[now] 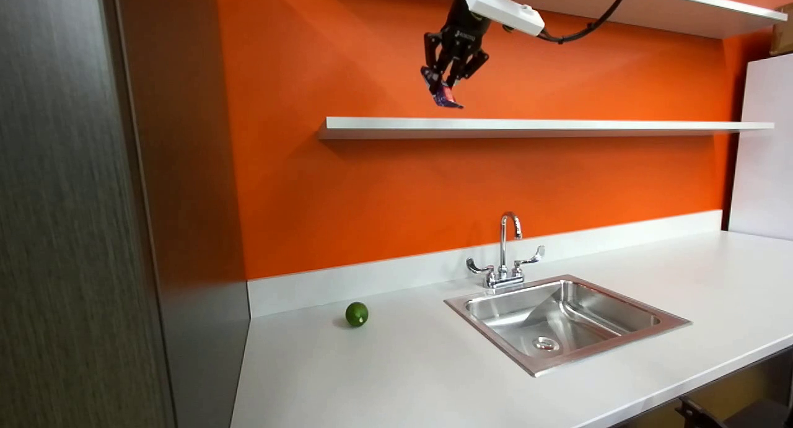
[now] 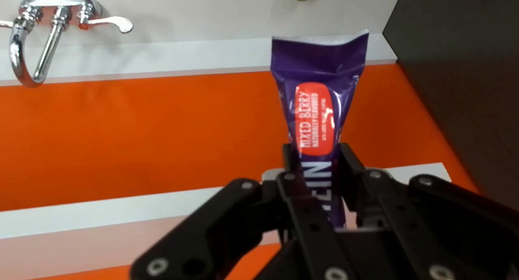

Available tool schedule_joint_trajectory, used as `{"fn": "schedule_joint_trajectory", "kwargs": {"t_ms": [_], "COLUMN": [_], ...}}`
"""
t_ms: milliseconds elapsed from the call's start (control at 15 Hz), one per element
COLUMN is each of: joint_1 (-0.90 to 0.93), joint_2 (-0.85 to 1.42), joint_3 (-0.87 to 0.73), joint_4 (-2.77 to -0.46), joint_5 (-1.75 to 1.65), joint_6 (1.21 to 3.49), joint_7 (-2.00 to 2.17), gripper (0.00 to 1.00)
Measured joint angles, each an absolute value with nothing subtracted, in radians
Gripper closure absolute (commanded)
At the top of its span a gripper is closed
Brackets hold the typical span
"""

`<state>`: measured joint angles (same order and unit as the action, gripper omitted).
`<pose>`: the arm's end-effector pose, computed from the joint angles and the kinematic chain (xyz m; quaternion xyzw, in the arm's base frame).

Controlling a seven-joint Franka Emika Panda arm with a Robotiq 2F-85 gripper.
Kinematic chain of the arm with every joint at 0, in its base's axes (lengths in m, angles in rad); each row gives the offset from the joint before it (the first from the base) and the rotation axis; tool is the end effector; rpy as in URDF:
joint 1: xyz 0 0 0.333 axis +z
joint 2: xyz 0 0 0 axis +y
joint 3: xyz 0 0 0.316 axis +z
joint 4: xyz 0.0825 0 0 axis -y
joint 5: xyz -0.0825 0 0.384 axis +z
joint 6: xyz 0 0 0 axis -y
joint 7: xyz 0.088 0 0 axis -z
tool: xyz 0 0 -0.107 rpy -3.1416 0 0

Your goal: Put the chocolate bar on the bottom shelf

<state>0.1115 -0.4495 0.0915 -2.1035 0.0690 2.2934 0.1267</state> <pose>0.4500 0.1036 0.6694 -0.9492 -0.0246 -0.3074 0.0628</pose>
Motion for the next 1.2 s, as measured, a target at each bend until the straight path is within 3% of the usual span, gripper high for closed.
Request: {"fn": "schedule_joint_trajectory", "kwargs": {"t_ms": [1200], "joint_1": [0.082], "joint_2": [0.047], "joint_3": [0.129], "joint_4": [-1.528], "joint_5": [-0.161], "joint_6": [2.142], "joint_7": [0.332], "gripper": [0.93]}}
